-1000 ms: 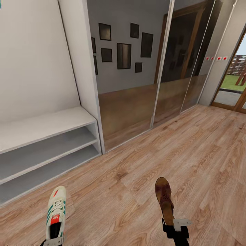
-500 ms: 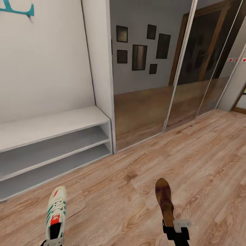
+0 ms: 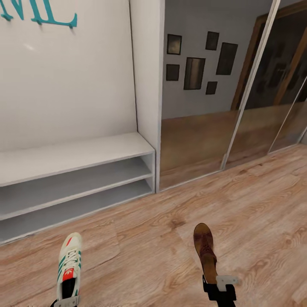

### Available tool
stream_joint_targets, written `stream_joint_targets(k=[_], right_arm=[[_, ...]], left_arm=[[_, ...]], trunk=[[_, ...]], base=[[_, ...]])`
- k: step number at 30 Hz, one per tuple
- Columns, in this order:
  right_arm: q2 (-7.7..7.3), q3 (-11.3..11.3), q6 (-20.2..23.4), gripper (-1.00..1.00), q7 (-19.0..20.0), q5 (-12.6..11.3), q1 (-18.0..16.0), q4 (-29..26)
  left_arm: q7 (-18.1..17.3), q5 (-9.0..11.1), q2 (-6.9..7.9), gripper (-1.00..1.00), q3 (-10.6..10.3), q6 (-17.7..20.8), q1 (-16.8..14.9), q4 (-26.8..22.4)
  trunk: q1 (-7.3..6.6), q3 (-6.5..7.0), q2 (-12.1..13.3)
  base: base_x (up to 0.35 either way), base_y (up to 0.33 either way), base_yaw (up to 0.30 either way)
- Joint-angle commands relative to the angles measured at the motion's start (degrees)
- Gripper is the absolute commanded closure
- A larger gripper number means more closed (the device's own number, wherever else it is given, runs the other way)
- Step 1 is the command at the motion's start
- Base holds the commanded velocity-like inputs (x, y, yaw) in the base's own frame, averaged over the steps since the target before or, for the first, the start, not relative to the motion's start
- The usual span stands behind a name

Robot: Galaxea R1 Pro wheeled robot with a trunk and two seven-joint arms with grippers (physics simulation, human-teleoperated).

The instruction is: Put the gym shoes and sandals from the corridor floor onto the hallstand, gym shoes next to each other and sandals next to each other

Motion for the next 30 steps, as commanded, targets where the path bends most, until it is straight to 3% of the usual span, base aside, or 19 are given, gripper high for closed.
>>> stream_joint_targets(k=[1,30], right_arm=[[0.0,-0.43,-0.16,1.0,-0.01,0.43,-0.03,0.03],[-0.3,-1.25,-0.16,1.0,-0.05,0.43,-0.03,0.03]], left_arm=[[-0.16,-0.58,-0.03,1.0,0.41,-0.19,-0.05,0.05],[-0.09,-0.02,-0.12,1.0,0.84,-0.18,-0.06,0.82]], trunk=[[-0.01,-0.01,-0.02],[-0.01,0.98,-0.02]], base=[[0.0,0.0,0.265],[0.0,0.007,0.265]])
